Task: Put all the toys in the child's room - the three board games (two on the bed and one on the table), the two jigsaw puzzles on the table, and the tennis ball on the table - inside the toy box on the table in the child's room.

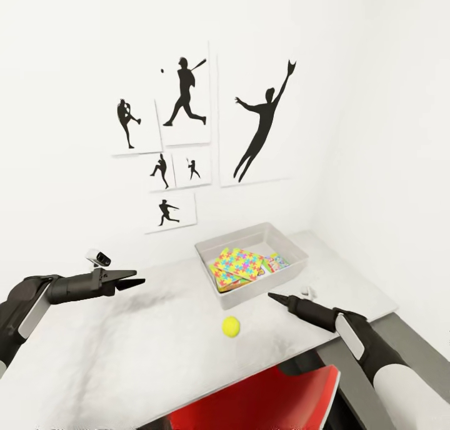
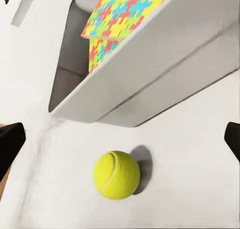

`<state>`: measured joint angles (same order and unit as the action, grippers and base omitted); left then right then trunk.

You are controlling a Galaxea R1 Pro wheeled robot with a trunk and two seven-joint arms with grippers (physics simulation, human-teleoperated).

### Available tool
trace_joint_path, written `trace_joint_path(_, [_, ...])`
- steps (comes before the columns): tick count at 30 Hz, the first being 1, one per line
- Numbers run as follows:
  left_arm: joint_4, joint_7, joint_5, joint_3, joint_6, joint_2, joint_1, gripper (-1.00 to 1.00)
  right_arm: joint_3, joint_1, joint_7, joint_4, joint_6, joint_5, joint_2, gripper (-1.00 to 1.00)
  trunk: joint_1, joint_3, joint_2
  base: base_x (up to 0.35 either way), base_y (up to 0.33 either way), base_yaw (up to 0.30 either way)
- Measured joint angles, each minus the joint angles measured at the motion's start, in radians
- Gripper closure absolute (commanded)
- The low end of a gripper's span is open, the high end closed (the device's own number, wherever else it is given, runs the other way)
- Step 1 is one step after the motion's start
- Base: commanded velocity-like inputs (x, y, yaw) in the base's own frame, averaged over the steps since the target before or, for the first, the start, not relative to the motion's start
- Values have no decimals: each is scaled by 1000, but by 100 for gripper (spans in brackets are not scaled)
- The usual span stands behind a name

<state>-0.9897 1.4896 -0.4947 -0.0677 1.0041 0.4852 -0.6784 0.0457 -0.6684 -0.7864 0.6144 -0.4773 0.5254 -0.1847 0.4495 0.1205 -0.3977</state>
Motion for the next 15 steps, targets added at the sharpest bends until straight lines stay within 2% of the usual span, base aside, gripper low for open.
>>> trace_joint_path(2, [0, 0, -1, 0, -7, 0, 0, -100, 3, 1, 74, 2, -4, -2, 11, -100, 0, 0, 0, -181, 3, 0])
trace_joint_path(6, [0, 0, -1, 0, -11, 0, 0, -100, 24, 2, 146, 2, -9, 0, 19, -100, 0, 0, 0, -224, 1, 0])
trace_joint_path(15, [0, -1, -1, -1, -14, -2, 0, -100, 45, 2, 200, 2, -16, 0, 25, -100, 0, 0, 0, -38, 0, 0])
